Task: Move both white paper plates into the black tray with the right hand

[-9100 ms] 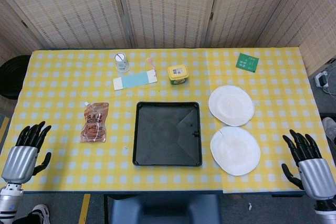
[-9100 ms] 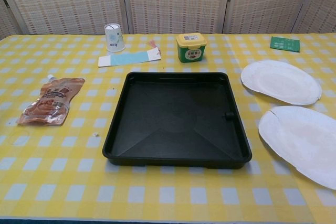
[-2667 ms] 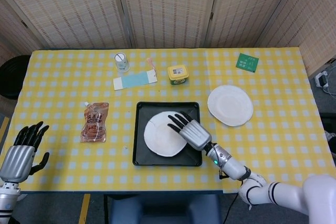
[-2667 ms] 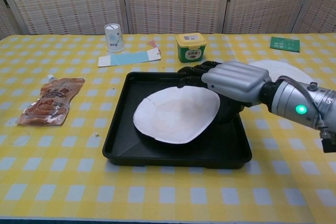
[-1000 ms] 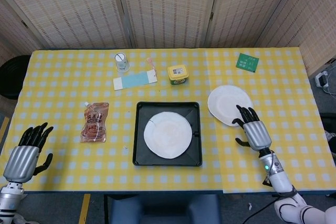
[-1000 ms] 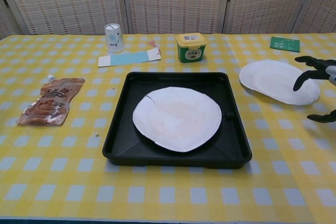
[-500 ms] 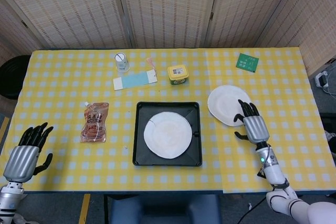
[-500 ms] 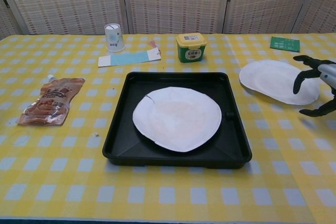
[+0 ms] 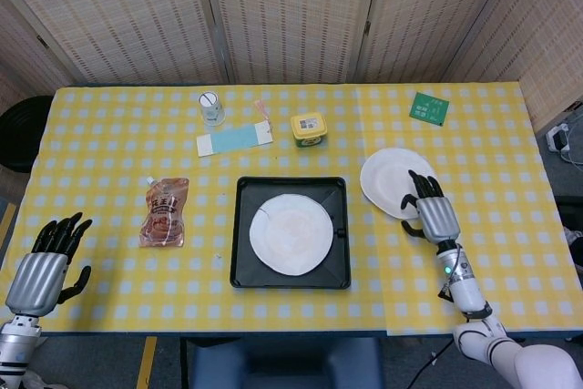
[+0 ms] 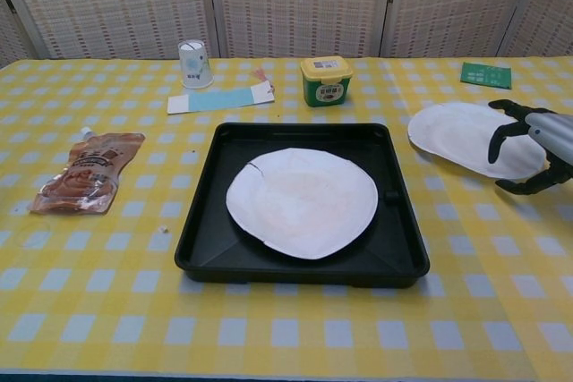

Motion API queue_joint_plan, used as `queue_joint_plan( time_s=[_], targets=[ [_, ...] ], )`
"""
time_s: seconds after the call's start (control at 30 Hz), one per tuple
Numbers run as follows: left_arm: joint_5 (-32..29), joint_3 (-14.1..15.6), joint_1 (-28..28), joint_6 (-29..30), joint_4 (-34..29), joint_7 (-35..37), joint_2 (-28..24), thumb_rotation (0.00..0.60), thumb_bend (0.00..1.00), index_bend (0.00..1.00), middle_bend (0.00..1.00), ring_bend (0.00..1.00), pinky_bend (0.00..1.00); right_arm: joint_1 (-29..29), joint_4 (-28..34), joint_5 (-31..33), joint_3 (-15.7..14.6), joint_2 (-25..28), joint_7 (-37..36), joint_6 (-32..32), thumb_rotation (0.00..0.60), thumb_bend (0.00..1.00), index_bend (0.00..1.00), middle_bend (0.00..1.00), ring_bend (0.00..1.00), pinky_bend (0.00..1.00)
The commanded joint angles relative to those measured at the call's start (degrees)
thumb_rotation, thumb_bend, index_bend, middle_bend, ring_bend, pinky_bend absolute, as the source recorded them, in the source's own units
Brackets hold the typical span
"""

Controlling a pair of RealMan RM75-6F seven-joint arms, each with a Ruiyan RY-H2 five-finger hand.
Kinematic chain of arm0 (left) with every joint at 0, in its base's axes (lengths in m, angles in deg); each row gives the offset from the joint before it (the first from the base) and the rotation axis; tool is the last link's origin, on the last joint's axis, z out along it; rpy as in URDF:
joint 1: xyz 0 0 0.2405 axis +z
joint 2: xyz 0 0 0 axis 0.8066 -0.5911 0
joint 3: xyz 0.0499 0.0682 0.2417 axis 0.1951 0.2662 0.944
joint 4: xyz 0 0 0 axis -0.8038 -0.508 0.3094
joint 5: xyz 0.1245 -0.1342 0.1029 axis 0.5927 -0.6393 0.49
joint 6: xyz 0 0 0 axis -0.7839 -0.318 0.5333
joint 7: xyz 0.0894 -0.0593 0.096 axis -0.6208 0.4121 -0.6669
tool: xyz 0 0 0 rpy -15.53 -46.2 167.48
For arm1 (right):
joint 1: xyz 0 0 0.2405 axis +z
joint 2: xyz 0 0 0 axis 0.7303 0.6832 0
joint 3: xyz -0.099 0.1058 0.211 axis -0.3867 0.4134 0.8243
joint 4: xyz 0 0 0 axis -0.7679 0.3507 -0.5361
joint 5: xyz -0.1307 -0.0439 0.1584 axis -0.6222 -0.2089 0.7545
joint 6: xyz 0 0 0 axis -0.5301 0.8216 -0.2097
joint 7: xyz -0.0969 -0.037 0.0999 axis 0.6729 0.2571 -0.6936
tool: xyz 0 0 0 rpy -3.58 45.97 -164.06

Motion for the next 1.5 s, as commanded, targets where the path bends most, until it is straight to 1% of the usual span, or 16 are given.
queue_joint_plan(
  time_s=[0.03, 0.43, 0.57, 0.73, 0.87, 1.0, 1.17, 1.27, 1.33, 1.5],
  targets=[
    [0.01, -0.01, 0.01, 0.04, 0.0, 0.07, 0.01, 0.6, 0.5, 0.0, 0.0, 0.0, 0.0, 0.25, -0.41, 0.05, 0.09, -0.23, 0.02, 0.45, 0.6, 0.37, 0.51, 0.0, 0.0, 0.0],
    [-0.24, -0.09, -0.02, -0.03, 0.18, 0.11, 0.07, 0.6, 0.5, 0.0, 0.0, 0.0, 0.0, 0.82, -3.08, 0.1, 0.14, -1.67, -0.97, 1.9, 0.6, 0.37, 0.52, 0.0, 0.0, 0.0],
    [0.17, 0.36, 0.03, -0.18, -0.49, -0.88, -0.22, 0.6, 0.52, 0.0, 0.0, 0.0, 0.0, 0.82, -4.2, 0.1, 0.0, -2.09, -1.2, 2.47, 0.6, 0.37, 0.52, 0.0, 0.0, 0.0],
    [0.46, 0.48, 0.14, 0.09, -0.65, -0.99, -0.24, 0.6, 0.52, 0.0, 0.0, 0.0, 0.0, 0.92, -5.28, 0.21, 0.29, -2.54, -2.02, 2.34, 0.6, 0.37, 0.55, 0.01, 0.0, 0.0],
    [0.49, 0.36, 0.38, 0.73, -0.9, -1.57, -0.07, 0.6, 0.53, 0.0, 0.0, 0.0, 0.0, 1.17, -5.75, 0.24, 0.46, -2.54, -2.27, 2.53, 0.6, 0.39, 0.57, 0.03, 0.0, 0.0],
    [0.63, 0.4, 0.55, 1.05, -1.02, -1.68, -0.1, 0.6, 0.54, 0.0, 0.0, 0.0, 0.0, 1.37, -5.75, 0.4, 0.55, -2.48, -2.23, 3.24, 0.6, 0.44, 0.6, 0.04, 0.01, 0.0],
    [-0.26, 0.23, 0.63, 0.68, -1.68, -1.38, -0.44, 0.6, 0.55, 0.01, 0.0, 0.0, 0.0, 1.37, -5.65, 0.32, 0.5, -2.42, -2.34, 3.26, 0.6, 0.45, 0.63, 0.07, 0.03, 0.0],
    [-0.15, 0.11, 0.69, 0.99, -1.48, -1.21, -0.19, 0.6, 0.55, 0.0, 0.0, 0.0, 0.0, 1.13, -4.91, -0.08, 0.45, -1.9, -3.0, 1.9, 0.6, 0.46, 0.65, 0.07, 0.04, 0.0],
    [-0.17, 0.12, 0.68, 0.92, -1.4, -1.19, -0.15, 0.6, 0.55, 0.0, 0.0, 0.0, 0.0, 0.68, -4.05, -0.47, 0.51, -1.27, -3.49, -0.18, 0.6, 0.46, 0.65, 0.07, 0.04, 0.0],
    [-0.27, 0.1, 0.68, 0.84, -1.42, -1.38, -0.03, 0.6, 0.55, 0.0, 0.0, 0.0, 0.0, -1.42, 0.5, -1.86, 0.99, 2.05, -4.5, -8.85, 0.6, 0.46, 0.65, 0.08, 0.04, 0.0]
  ],
)
